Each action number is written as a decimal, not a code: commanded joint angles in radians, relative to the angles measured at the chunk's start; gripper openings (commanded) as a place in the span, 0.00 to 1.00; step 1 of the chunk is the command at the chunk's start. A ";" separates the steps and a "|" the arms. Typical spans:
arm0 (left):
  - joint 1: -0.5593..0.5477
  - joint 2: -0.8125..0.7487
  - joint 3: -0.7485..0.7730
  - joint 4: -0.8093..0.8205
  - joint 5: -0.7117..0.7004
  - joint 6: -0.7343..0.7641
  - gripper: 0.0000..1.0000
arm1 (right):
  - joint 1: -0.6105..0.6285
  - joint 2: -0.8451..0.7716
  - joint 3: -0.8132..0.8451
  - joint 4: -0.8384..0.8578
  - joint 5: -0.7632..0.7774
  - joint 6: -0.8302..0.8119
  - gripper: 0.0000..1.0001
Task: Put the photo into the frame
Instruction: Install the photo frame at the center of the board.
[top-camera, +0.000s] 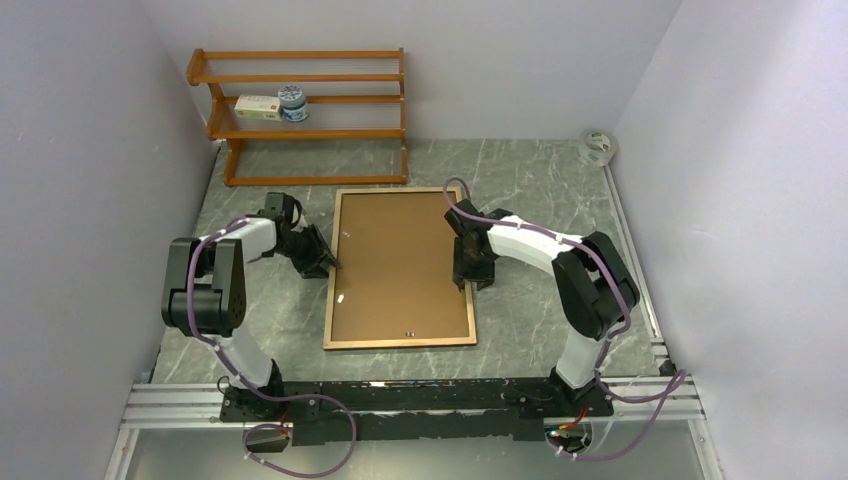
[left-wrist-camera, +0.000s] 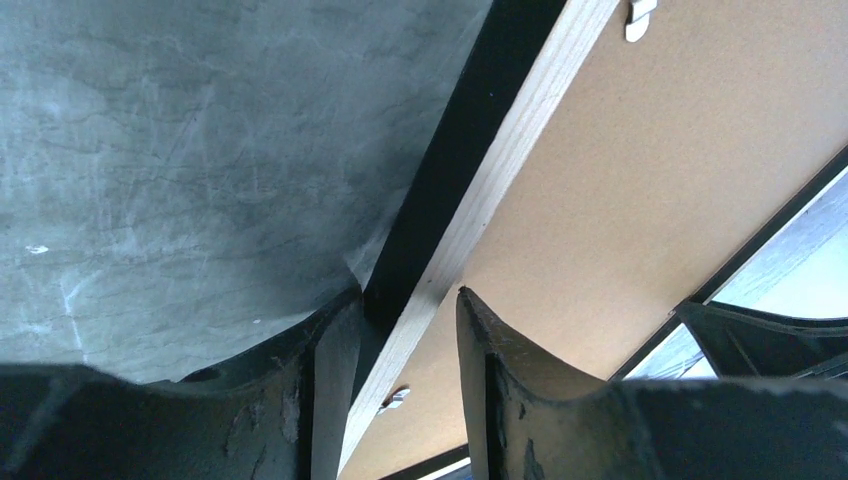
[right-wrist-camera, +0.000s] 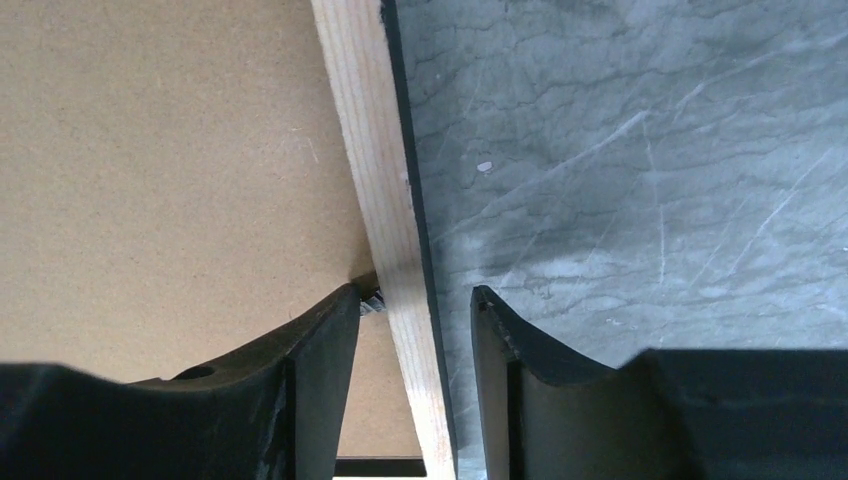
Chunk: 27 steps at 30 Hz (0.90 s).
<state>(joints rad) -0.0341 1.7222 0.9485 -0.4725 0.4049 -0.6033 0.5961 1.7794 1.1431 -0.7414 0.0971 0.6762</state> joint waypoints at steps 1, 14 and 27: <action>-0.014 0.070 -0.027 -0.044 -0.006 0.010 0.46 | 0.009 -0.028 -0.041 -0.008 -0.037 -0.035 0.47; -0.015 0.095 -0.021 -0.043 0.005 0.013 0.42 | 0.010 -0.036 -0.040 -0.019 0.004 -0.013 0.21; -0.014 0.082 -0.019 -0.040 0.007 0.019 0.44 | -0.001 -0.108 0.010 0.012 0.051 -0.015 0.33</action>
<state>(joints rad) -0.0277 1.7519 0.9638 -0.4839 0.4480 -0.6041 0.5980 1.7500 1.1172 -0.7265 0.0971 0.6582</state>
